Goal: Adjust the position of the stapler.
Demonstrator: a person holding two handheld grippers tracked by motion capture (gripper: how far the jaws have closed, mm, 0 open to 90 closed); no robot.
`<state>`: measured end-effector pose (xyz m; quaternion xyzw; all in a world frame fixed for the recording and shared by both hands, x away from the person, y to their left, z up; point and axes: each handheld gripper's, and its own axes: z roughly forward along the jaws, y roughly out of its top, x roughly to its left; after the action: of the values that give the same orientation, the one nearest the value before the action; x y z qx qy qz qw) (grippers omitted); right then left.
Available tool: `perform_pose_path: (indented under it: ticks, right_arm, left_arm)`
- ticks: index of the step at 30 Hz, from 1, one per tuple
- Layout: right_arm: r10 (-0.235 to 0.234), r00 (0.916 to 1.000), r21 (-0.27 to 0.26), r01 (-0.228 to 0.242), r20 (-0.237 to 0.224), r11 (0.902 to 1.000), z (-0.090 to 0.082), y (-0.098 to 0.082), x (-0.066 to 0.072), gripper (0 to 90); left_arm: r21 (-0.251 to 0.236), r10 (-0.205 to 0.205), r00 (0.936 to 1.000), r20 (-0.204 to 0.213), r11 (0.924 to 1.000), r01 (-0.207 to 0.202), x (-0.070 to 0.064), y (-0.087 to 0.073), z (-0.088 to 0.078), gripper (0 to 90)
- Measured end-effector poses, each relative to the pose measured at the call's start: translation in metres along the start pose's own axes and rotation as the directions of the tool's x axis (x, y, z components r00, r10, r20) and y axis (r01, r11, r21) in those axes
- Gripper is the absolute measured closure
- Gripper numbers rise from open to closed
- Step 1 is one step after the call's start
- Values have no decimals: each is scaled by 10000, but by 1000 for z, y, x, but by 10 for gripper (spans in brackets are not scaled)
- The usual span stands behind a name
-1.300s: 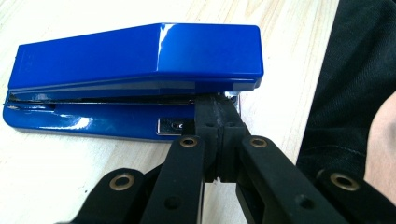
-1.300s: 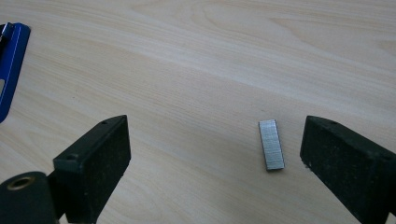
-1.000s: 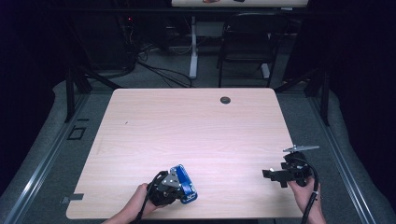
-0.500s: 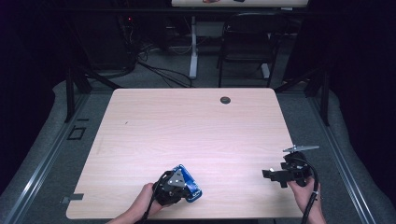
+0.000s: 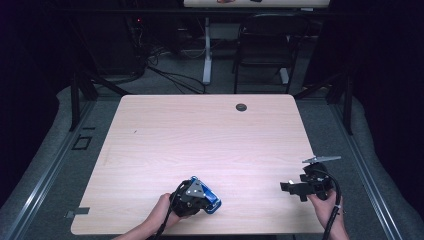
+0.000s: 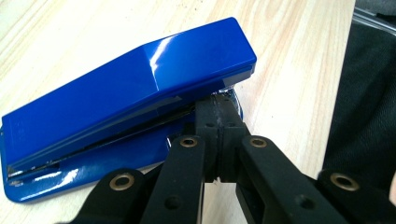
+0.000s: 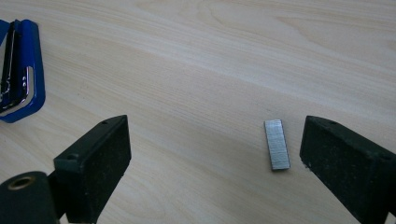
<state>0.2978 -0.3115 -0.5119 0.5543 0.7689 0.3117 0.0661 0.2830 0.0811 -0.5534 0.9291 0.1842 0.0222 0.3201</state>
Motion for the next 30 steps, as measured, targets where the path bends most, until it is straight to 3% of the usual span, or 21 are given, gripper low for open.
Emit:
perform_pose_path:
  ticks: [7,9,30]
  right_arm:
    - [13,10000,33,-13,-34,10000,1,0,0,86]
    - [35,10000,38,-35,-15,10000,1,0,0,87]
    - [-65,10000,70,65,-58,10000,-1,0,1,88]
  left_arm:
    - [-167,-15,9999,-112,9999,13,1,5,5,900]
    - [-304,15,9995,-315,9995,-25,-1,7,8,900]
    - [-808,-368,9982,-478,9962,329,7,24,25,900]
